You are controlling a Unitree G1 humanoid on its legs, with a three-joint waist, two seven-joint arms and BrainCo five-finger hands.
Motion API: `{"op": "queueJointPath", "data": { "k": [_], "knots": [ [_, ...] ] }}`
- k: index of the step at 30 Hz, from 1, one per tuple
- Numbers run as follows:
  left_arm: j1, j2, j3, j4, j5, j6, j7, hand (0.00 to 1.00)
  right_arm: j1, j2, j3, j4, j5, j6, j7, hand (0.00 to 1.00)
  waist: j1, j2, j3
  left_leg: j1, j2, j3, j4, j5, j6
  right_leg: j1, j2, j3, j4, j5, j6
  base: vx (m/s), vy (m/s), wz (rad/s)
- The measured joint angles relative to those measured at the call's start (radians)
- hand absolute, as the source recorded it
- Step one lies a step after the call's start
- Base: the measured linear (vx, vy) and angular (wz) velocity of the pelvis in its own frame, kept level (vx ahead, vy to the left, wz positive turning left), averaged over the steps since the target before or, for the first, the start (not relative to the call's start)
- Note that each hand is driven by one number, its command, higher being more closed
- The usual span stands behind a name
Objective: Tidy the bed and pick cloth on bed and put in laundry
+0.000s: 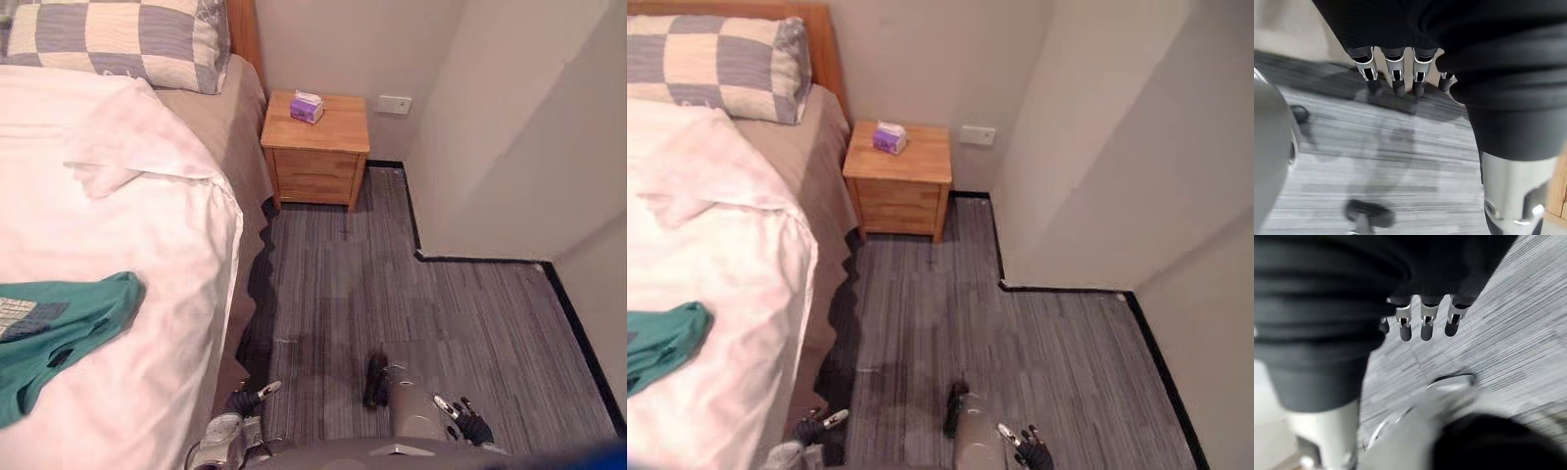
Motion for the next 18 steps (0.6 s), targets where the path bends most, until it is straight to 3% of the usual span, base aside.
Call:
{"op": "queueJointPath", "data": {
  "k": [1, 4, 5, 6, 7, 8, 9, 11, 13, 14, 16, 17, 18],
  "knots": [
    [0.020, -0.034, 0.044, -0.004, -0.009, -0.005, -0.002, 0.00, -0.020, -0.015, -0.001, -0.002, -0.005, -0.004, -0.002, 0.00, 0.007, 0.033, 0.005, 0.023, 0.035, -0.003, 0.023, 0.018, -0.029, -0.025, 0.019, -0.005, 0.118, -0.106, 0.003, 0.58, -0.400, 0.01],
    [0.028, -0.047, 0.072, -0.014, -0.017, -0.017, 0.005, 0.00, -0.035, -0.025, -0.010, -0.013, -0.026, -0.019, -0.001, 0.00, 0.024, 0.057, 0.001, -0.038, 0.106, -0.051, 0.210, 0.093, -0.014, -0.036, 0.063, -0.004, 0.209, -0.227, -0.024, 0.44, -0.352, -0.36],
    [0.029, -0.051, 0.074, -0.015, -0.025, -0.032, 0.005, 0.00, -0.050, -0.033, -0.012, 0.000, -0.052, -0.019, 0.002, 0.00, 0.025, 0.067, 0.001, -0.141, 0.163, -0.137, 0.417, 0.224, 0.012, -0.004, 0.111, -0.008, 0.201, -0.273, -0.040, 0.46, -0.335, -0.26],
    [0.029, -0.053, 0.074, -0.015, -0.027, -0.043, 0.004, 0.00, -0.057, -0.036, -0.011, 0.003, -0.067, -0.019, 0.008, 0.00, 0.026, 0.073, 0.007, -0.190, 0.185, -0.179, 0.513, 0.302, 0.008, 0.024, 0.136, -0.006, 0.180, -0.282, -0.051, 0.54, -0.384, -0.31],
    [0.029, -0.056, 0.073, -0.019, -0.029, -0.058, 0.000, 0.00, -0.064, -0.044, -0.009, 0.004, -0.088, -0.022, 0.015, 0.00, 0.028, 0.073, 0.018, -0.259, 0.203, -0.221, 0.657, 0.290, -0.009, 0.069, 0.170, -0.002, 0.139, -0.288, -0.062, 0.46, -0.260, -0.36],
    [0.029, -0.052, 0.072, -0.043, -0.028, -0.081, -0.003, 0.00, -0.086, -0.053, 0.009, 0.020, -0.124, -0.023, 0.025, 0.00, 0.036, 0.076, 0.034, -0.357, 0.175, -0.263, 0.811, 0.200, -0.016, 0.167, 0.202, 0.008, 0.063, -0.293, -0.076, 0.45, -0.220, -0.41],
    [0.029, -0.049, 0.070, -0.055, -0.028, -0.091, -0.003, 0.00, -0.096, -0.054, 0.012, 0.032, -0.137, -0.024, 0.036, 0.00, 0.044, 0.059, 0.043, -0.399, 0.134, -0.265, 0.820, 0.162, -0.016, 0.226, 0.206, 0.015, 0.019, -0.291, -0.081, 0.55, -0.235, -0.41],
    [0.029, -0.055, 0.067, -0.076, -0.032, -0.102, -0.004, 0.00, -0.099, -0.058, 0.008, 0.057, -0.162, -0.027, 0.052, 0.00, 0.058, 0.055, 0.048, -0.449, 0.066, -0.239, 0.749, 0.108, -0.008, 0.312, 0.206, 0.015, -0.057, -0.280, -0.085, 0.43, -0.146, -0.18],
    [0.028, -0.071, 0.062, -0.100, -0.058, -0.114, -0.006, 0.00, -0.098, -0.058, 0.006, 0.045, -0.174, -0.034, 0.059, 0.00, 0.084, 0.059, 0.047, -0.516, -0.009, -0.089, 0.516, 0.072, 0.009, 0.422, 0.198, 0.002, -0.155, -0.288, -0.071, 0.42, -0.071, 0.08],
    [0.028, -0.072, 0.061, -0.106, -0.060, -0.114, -0.006, 0.00, -0.095, -0.058, 0.006, 0.041, -0.183, -0.036, 0.059, 0.00, 0.086, 0.058, 0.047, -0.524, -0.018, -0.030, 0.446, 0.081, 0.021, 0.444, 0.194, -0.016, -0.173, -0.292, -0.065, 0.45, -0.043, 0.44],
    [0.023, -0.074, 0.040, -0.104, -0.098, -0.109, -0.011, 0.00, -0.085, -0.056, 0.009, 0.029, -0.211, -0.045, 0.055, 0.00, 0.081, 0.056, 0.041, -0.526, -0.022, 0.265, 0.240, 0.171, 0.105, 0.517, 0.186, -0.136, -0.226, -0.327, -0.032, 0.46, -0.030, 0.87],
    [0.019, -0.073, 0.040, -0.103, -0.102, -0.108, -0.013, 0.00, -0.080, -0.055, 0.011, 0.024, -0.215, -0.045, 0.054, 0.00, 0.082, 0.056, 0.039, -0.522, -0.019, 0.331, 0.216, 0.192, 0.125, 0.534, 0.186, -0.157, -0.227, -0.344, -0.028, 0.46, -0.015, 1.17],
    [0.018, -0.072, 0.040, -0.093, -0.111, -0.104, -0.014, 0.00, -0.077, -0.053, 0.011, 0.019, -0.226, -0.044, 0.049, 0.00, 0.083, 0.058, 0.032, -0.511, -0.022, 0.433, 0.188, 0.195, 0.210, 0.567, 0.188, -0.205, -0.212, -0.384, 0.003, 0.48, 0.005, 1.44]
  ]
}}
